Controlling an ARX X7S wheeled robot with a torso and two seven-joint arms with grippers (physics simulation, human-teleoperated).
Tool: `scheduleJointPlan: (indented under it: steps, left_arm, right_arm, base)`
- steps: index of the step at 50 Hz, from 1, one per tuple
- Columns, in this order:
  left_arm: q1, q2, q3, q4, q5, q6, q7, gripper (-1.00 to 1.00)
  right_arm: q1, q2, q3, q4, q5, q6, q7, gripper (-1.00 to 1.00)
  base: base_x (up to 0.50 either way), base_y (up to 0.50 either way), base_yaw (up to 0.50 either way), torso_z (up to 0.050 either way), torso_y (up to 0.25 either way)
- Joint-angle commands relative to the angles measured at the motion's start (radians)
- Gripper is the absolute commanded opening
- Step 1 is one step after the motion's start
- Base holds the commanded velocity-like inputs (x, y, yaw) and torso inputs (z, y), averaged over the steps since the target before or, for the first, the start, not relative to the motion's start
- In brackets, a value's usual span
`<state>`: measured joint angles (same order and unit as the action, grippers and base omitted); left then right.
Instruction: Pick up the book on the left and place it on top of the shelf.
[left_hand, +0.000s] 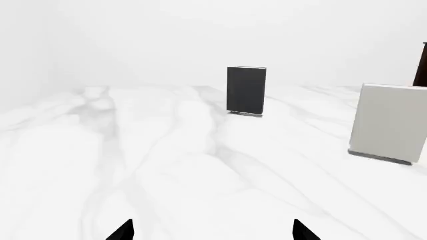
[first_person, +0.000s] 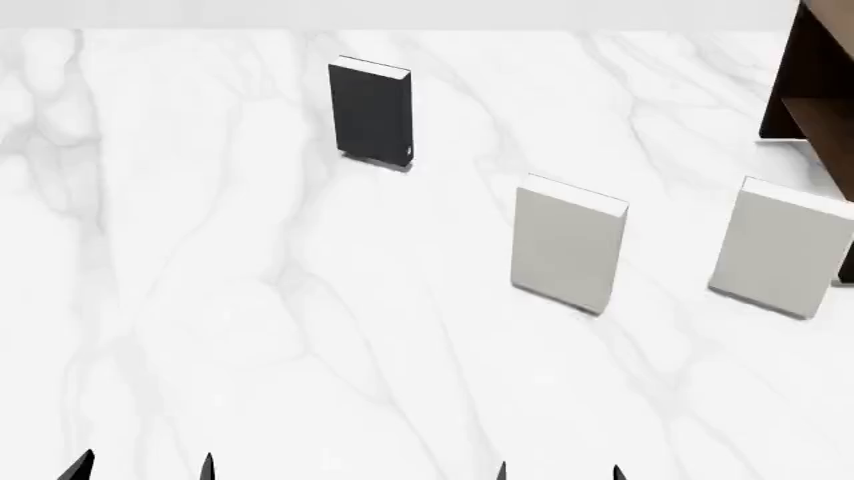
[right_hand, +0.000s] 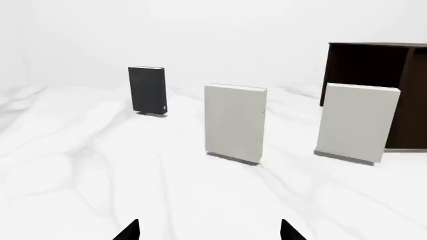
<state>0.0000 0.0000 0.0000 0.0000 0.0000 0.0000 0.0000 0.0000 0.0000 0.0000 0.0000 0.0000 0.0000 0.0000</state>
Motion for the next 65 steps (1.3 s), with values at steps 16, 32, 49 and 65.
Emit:
scheduleJointPlan:
  steps: [16, 32, 49, 65]
  left_arm:
    - [-0.007, -0.057, 0.052, -0.023, -0.059, 0.003, -0.065, 1.00]
    - [-0.013, -0.075, 0.085, -0.030, -0.059, -0.009, -0.103, 1.00]
    - [-0.050, -0.103, 0.095, 0.127, -0.127, -0.218, -0.116, 1.00]
    - [-0.592, -0.207, 0.020, 0.454, -0.306, -0.963, -0.140, 1.00]
  right_arm:
    - [0.006, 0.053, -0.053, -0.013, 0.073, 0.048, 0.077, 1.00]
    - [0.002, 0.075, -0.077, -0.006, 0.091, 0.038, 0.109, 1.00]
    - [0.031, 0.104, -0.097, -0.144, 0.112, 0.189, 0.149, 1.00]
    - [0.729, 0.135, 0.003, -0.468, 0.323, 1.128, 0.210, 1.00]
  base:
    - [0.00, -0.06, 0.00, 0.000, 0.000]
    - [0.00, -0.31, 0.00, 0.000, 0.000]
    - [0.00, 0.00, 0.00, 0.000, 0.000]
    - [0.00, 0.00, 0.00, 0.000, 0.000]
